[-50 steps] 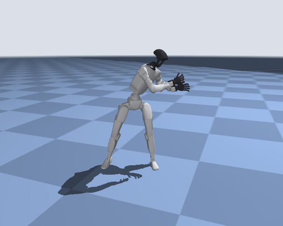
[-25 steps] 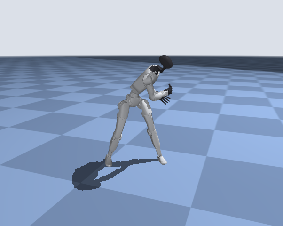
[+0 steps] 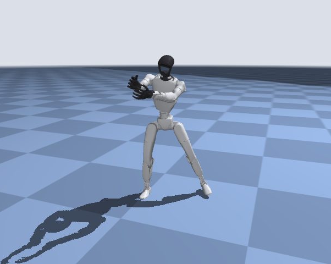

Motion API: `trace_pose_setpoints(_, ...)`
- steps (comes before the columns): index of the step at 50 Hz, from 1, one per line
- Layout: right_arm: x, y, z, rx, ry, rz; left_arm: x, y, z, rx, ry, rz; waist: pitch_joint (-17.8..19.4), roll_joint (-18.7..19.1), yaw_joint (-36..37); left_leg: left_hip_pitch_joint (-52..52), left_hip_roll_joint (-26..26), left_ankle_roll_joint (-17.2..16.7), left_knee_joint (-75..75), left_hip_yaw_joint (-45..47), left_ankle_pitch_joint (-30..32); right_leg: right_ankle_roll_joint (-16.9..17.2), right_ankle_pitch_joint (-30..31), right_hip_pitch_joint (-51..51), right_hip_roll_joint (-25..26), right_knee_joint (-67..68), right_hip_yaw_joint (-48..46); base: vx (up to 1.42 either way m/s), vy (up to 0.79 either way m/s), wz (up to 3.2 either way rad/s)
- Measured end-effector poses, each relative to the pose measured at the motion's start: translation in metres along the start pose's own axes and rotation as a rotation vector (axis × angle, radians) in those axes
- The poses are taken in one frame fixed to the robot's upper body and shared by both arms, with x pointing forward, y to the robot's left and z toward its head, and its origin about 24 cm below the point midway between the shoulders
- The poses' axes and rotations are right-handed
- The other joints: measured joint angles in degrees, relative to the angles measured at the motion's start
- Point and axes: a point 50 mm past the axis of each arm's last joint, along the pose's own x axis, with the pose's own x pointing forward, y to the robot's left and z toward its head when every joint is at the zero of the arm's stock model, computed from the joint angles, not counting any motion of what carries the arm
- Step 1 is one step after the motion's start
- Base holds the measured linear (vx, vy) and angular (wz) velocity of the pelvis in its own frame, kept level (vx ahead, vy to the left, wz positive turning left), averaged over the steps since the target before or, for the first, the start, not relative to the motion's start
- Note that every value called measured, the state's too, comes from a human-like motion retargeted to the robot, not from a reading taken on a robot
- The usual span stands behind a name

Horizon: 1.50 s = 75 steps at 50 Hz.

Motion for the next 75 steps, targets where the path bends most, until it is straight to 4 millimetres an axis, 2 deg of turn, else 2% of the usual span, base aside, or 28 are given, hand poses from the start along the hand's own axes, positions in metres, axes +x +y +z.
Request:
trace_pose_setpoints(2,0.012,-0.019,0.052,0.112,-0.180,-0.087,0.001,-0.034,0.045,0.071,-0.153,-0.136,-3.94,0.35,-3.83,1.89,-2.99,-0.74,-0.36,-2.40,-0.23,1.65,2.10,2.02,0.28,-4.86,2.94,0.32,-0.01,-1.42)
trace_pose_setpoints(5,0.015,-0.053,0.119,0.201,-0.448,-0.204,-0.015,-0.088,0.098,0.178,-0.365,-0.334,-8.39,2.12,-5.72,3.74,-9.15,-2.42,-0.68,-11.11,-4.58,4.40,3.69,4.36,0.26,-10.43,7.53,0.32,0.03,-1.52)
trace_pose_setpoints(8,0.006,-0.084,0.165,0.225,-0.670,-0.290,-0.040,-0.133,0.126,0.282,-0.540,-0.478,-10.73,4.60,-4.21,4.35,-14.03,-1.68,-1.47,-17.11,-10.53,4.31,4.30,6.02,0.35,-13.99,12.08,0.29,0.09,-1.51)
trace_pose_setpoints(11,-0.011,-0.108,0.194,0.207,-0.849,-0.360,-0.067,-0.167,0.138,0.334,-0.676,-0.577,-11.04,7.16,-1.83,3.22,-17.46,0.68,-2.23,-19.60,-14.46,5.46,5.25,7.85,0.39,-16.99,15.98,0.21,0.13,-1.30)
trace_pose_setpoints(15,-0.038,-0.130,0.197,0.123,-0.998,-0.432,-0.095,-0.184,0.131,0.367,-0.762,-0.671,-9.80,10.91,-1.36,1.04,-19.09,3.23,0.06,-16.30,-15.71,5.89,5.99,10.15,0.43,-19.70,18.84,0.10,0.15,-0.77)
trace_pose_setpoints(18,-0.069,-0.142,0.164,0.108,-0.998,-0.416,-0.107,-0.172,0.094,0.216,-0.660,-0.699,-9.03,13.09,-2.82,1.72,-19.02,4.21,2.09,-14.01,-17.56,4.43,5.40,10.98,0.29,-20.05,20.36,0.00,0.15,-0.40)
trace_pose_setpoints(21,-0.101,-0.146,0.112,0.068,-0.902,-0.383,-0.110,-0.144,0.040,0.101,-0.500,-0.666,-8.48,12.98,-4.84,3.47,-18.99,3.50,-0.06,-13.62,-18.65,2.89,3.27,10.25,0.08,-18.72,20.89,-0.05,0.11,-0.30)
trace_pose_setpoints(25,-0.151,-0.135,0.034,-0.022,-0.625,-0.255,-0.120,-0.072,-0.042,0.047,-0.277,-0.460,-6.58,12.74,-4.68,4.78,-18.26,2.00,-3.65,-11.62,-18.48,1.54,-1.19,7.37,-1.30,-14.54,13.70,-0.13,0.03,-0.42)
trace_pose_setpoints(27,-0.169,-0.121,-0.006,-0.039,-0.420,-0.139,-0.127,-0.031,-0.076,0.087,-0.178,-0.336,-3.60,11.32,-2.48,4.64,-18.37,1.48,-4.22,-9.82,-18.23,4.55,-1.98,5.87,-3.48,-12.70,6.95,-0.21,-0.07,-0.64)
trace_pose_setpoints(30,-0.202,-0.098,-0.069,0.003,-0.053,0.052,-0.143,0.031,-0.120,0.231,0.015,-0.214,2.46,10.29,2.52,3.88,-17.19,1.81,-3.68,-7.67,-17.65,1.36,-4.38,4.00,-5.67,-8.91,-2.70,-0.22,-0.13,-0.65)
trace_pose_setpoints(33,-0.241,-0.076,-0.122,0.114,0.314,0.187,-0.161,0.074,-0.153,0.389,0.234,-0.227,9.79,10.28,9.46,2.58,-15.79,2.06,-0.09,-5.97,-18.84,-2.17,-6.84,2.24,-8.19,-2.85,-10.09,-0.23,-0.22,-0.59)
trace_pose_setpoints(35,-0.270,-0.064,-0.145,0.195,0.519,0.218,-0.174,0.089,-0.169,0.491,0.362,-0.275,14.03,11.17,14.57,0.79,-14.89,2.19,4.45,-5.12,-20.82,-4.14,-8.00,0.17,-10.54,3.16,-13.59,-0.18,-0.28,-0.51)
trace_pose_setpoints(37,-0.295,-0.055,-0.158,0.258,0.674,0.195,-0.187,0.091,-0.187,0.582,0.461,-0.318,16.12,12.48,19.23,-2.79,-14.02,1.84,10.77,-4.62,-23.40,-5.02,-9.65,-4.23,-13.15,11.28,-14.49,-0.12,-0.33,-0.36)
trace_pose_setpoints(40,-0.323,-0.044,-0.168,0.305,0.850,0.118,-0.211,0.089,-0.215,0.660,0.590,-0.325,16.85,14.27,23.85,-7.94,-12.45,-0.02,19.05,-4.56,-26.38,-4.31,-13.42,-12.00,-15.75,24.02,-12.82,-0.03,-0.41,-0.11)
trace_pose_setpoints(43,-0.333,-0.033,-0.180,0.352,0.994,0.030,-0.229,0.094,-0.237,0.660,0.708,-0.258,16.02,14.94,24.72,-9.93,-10.44,-2.93,22.04,-4.71,-27.12,-3.36,-16.98,-17.79,-16.27,33.99,-11.40,0.09,-0.51,0.01)
trace_pose_setpoints(45,-0.337,-0.029,-0.188,0.386,1.073,-0.020,-0.236,0.099,-0.246,0.628,0.769,-0.207,13.80,14.66,24.32,-9.37,-8.89,-4.56,19.87,-4.64,-25.68,-3.69,-18.65,-19.59,-15.46,37.21,-11.84,0.22,-0.60,-0.02)
trace_pose_setpoints(47,-0.337,-0.030,-0.191,0.423,1.103,-0.065,-0.236,0.102,-0.247,0.580,0.785,-0.167,10.27,13.58,23.55,-7.19,-7.23,-4.65,14.14,-4.16,-21.19,-4.78,-20.01,-18.98,-13.35,36.27,-13.35,0.32,-0.66,-0.07)
trace_pose_setpoints(50,-0.328,-0.044,-0.186,0.469,1.050,-0.138,-0.221,0.092,-0.237,0.495,0.737,-0.144,4.27,11.04,21.79,-3.25,-4.51,-1.44,4.41,-1.88,-7.98,-6.72,-20.03,-13.40,-8.09,27.18,-17.39,0.42,-0.71,-0.02)
trace_pose_setpoints(52,-0.317,-0.063,-0.181,0.494,0.968,-0.191,-0.206,0.071,-0.226,0.425,0.668,-0.172,0.57,8.31,19.62,-2.37,-5.45,3.00,1.53,-1.93,0.47,-6.30,-14.78,-6.64,-4.05,15.06,-20.22,0.46,-0.77,0.19)
trace_pose_setpoints(55,-0.291,-0.099,-0.170,0.532,0.820,-0.239,-0.187,0.027,-0.205,0.312,0.532,-0.258,-4.63,2.21,14.60,-2.95,-14.93,8.02,1.65,-7.73,0.66,-0.79,2.36,2.73,-0.76,-3.33,-20.23,0.43,-0.77,0.41)
trace_pose_setpoints(58,-0.255,-0.134,-0.149,0.549,0.627,-0.208,-0.174,-0.021,-0.180,0.197,0.378,-0.354,-8.69,0.54,9.04,-3.38,-23.87,5.10,1.26,-13.01,1.27,3.81,22.04,6.99,2.30,-11.51,-11.01,0.35,-0.73,0.32)
trace_pose_setpoints(60,-0.229,-0.151,-0.127,0.509,0.467,-0.178,-0.166,-0.054,-0.163,0.132,0.288,-0.407,-10.27,2.66,6.72,-2.97,-25.57,0.96,-0.56,-14.16,6.58,5.56,28.67,8.16,4.96,-12.76,-3.66,0.29,-0.69,-0.16)
trace_pose_setpoints(62,-0.201,-0.162,-0.099,0.436,0.276,-0.148,-0.156,-0.082,-0.141,0.081,0.193,-0.448,-10.78,6.03,5.91,-2.23,-25.48,-1.85,-3.03,-17.63,9.92,5.52,27.52,8.48,5.88,-11.90,-1.34,0.29,-0.66,-0.61)
trace_pose_setpoints(64,-0.175,-0.168,-0.069,0.336,0.083,-0.116,-0.143,-0.104,-0.118,0.063,0.102,-0.496,-10.87,9.38,5.87,-1.29,-24.89,-3.01,-5.26,-22.45,10.20,3.97,23.12,8.70,4.49,-11.35,-3.74,0.30,-0.64,-0.85)
trace_pose_setpoints(67,-0.138,-0.170,-0.024,0.174,-0.186,-0.064,-0.122,-0.124,-0.078,0.077,-0.046,-0.574,-10.64,12.59,5.04,-0.52,-23.59,-1.68,-4.66,-21.91,6.64,2.01,18.19,8.85,-1.64,-13.67,-10.88,0.31,-0.67,-0.65)
trace_pose_setpoints(71,-0.094,-0.163,0.029,-0.082,-0.489,-0.073,-0.098,-0.148,-0.012,0.136,-0.245,-0.676,-8.61,11.47,4.23,-0.49,-21.00,5.69,9.14,-8.96,-16.08,5.42,16.40,6.95,-12.44,-15.22,-11.44,0.27,-0.72,-0.48)
trace_pose_setpoints(73,-0.083,-0.159,0.048,-0.151,-0.593,-0.114,-0.093,-0.153,0.010,0.190,-0.314,-0.718,-6.13,10.96,4.18,-1.26,-18.03,8.29,18.90,-6.40,-25.43,6.26,10.69,4.71,-13.46,-10.38,-5.81,0.18,-0.66,-0.86)
trace_pose_setpoints(75,-0.078,-0.151,0.055,-0.176,-0.647,-0.180,-0.087,-0.151,0.021,0.245,-0.333,-0.738,-1.94,10.85,4.04,-2.61,-14.33,9.65,29.61,-6.00,-29.22,6.74,2.15,1.01,-11.06,0.19,0.21,0.11,-0.58,-1.23)
